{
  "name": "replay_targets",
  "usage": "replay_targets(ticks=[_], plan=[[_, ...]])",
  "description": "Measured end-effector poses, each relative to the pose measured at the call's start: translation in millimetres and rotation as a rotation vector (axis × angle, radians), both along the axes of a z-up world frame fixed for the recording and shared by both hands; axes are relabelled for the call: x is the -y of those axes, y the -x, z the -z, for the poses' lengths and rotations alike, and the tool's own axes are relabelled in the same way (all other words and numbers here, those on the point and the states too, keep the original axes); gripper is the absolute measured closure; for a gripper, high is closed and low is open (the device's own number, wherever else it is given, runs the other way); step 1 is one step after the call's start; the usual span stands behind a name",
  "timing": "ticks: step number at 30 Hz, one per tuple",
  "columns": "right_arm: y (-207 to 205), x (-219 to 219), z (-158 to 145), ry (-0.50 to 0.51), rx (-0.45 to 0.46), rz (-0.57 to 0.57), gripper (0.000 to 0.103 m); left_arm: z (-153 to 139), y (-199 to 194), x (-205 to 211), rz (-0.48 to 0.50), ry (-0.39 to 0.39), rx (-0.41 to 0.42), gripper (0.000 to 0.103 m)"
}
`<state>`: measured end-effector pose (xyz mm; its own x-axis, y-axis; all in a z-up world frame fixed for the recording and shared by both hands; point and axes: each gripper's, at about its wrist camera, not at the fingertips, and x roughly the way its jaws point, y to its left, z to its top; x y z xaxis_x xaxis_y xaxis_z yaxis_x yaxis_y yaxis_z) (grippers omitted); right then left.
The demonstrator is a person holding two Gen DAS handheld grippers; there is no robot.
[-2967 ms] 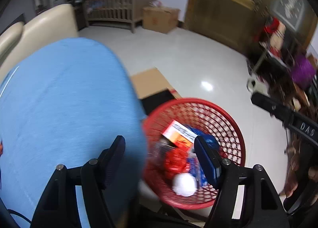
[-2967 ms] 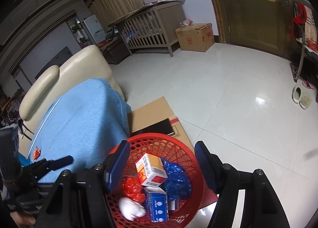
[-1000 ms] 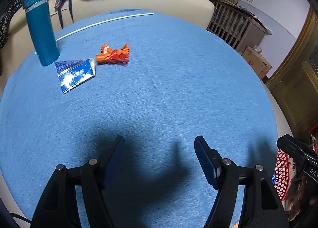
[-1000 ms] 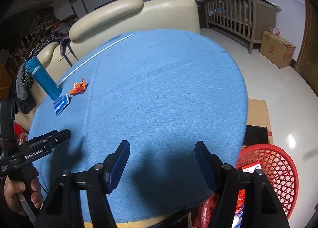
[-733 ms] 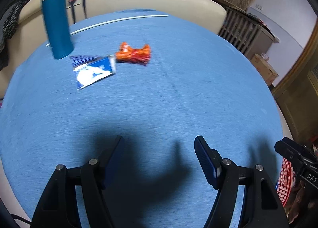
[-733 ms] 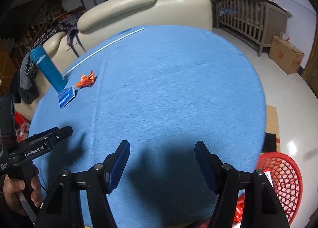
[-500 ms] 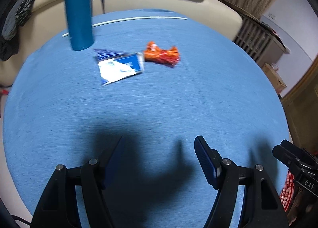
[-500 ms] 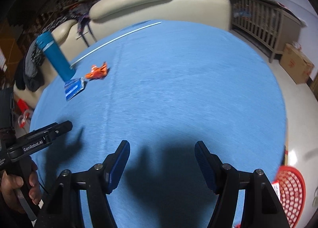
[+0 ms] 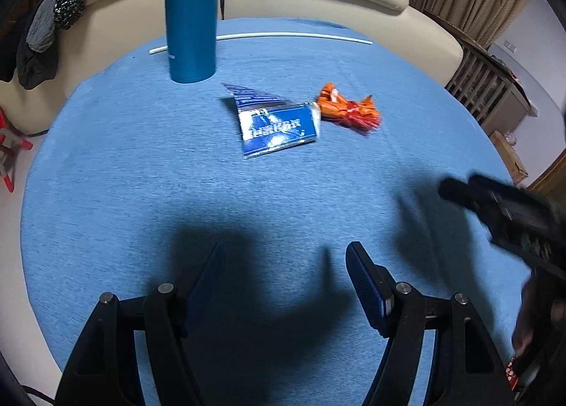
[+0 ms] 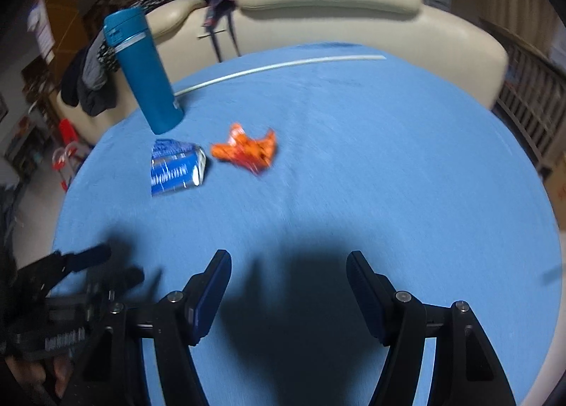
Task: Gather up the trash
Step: 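Grasp the orange wrapper bundle with the right tool while the left tool grasps the blue packet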
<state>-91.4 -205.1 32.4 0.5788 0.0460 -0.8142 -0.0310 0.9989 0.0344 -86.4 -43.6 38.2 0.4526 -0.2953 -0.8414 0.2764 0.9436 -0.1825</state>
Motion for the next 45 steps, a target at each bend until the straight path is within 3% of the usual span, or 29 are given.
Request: replay_targets(ticks=[8,15,21,23,25,27,36,45], plan=[[-82.1,-13.6,10.2,0.007,0.004,-0.074,0.032,0.4,-8.6,-11.0,-0.021,-0.016,-0.003,0.030],[-118.1,-25.8,20.9,0.033,-0.016,-0.187,0.032,5.0,-18.6,-17.0,-0.036,-0.019,-0.016,0.030],[-139.5,-32.4,45.9,0.041,-0.084,-0.254,0.032,9.6,-23.0,-18.8,-0.040,-0.027,-0.031,0.030],[-139.4,-31.3,47.6,0.025,-0.070,-0.248,0.039,10.1,-25.5,-19.4,-0.043,-0.029,-0.029,0.030],[-140.9,-27.5,45.5,-0.009,-0.075,-0.234,0.057,10.1,-28.3,-18.8,-0.044,-0.030,-0.028,0.030],[-142.3,-22.6,44.9,-0.052,-0.086,-0.219,0.060,9.6,-31.8,-16.7,-0.044,-0.029,-0.029,0.030],[-106.6,4.2,39.5,-0.049,-0.074,-0.126,0.062,-8.5,-60.2,12.0,-0.031,0.003,0.019,0.030],[-69.9,25.2,32.6,-0.091,-0.053,-0.078,0.061,-3.8,-96.1,52.7,-0.053,-0.052,0.037,0.028]])
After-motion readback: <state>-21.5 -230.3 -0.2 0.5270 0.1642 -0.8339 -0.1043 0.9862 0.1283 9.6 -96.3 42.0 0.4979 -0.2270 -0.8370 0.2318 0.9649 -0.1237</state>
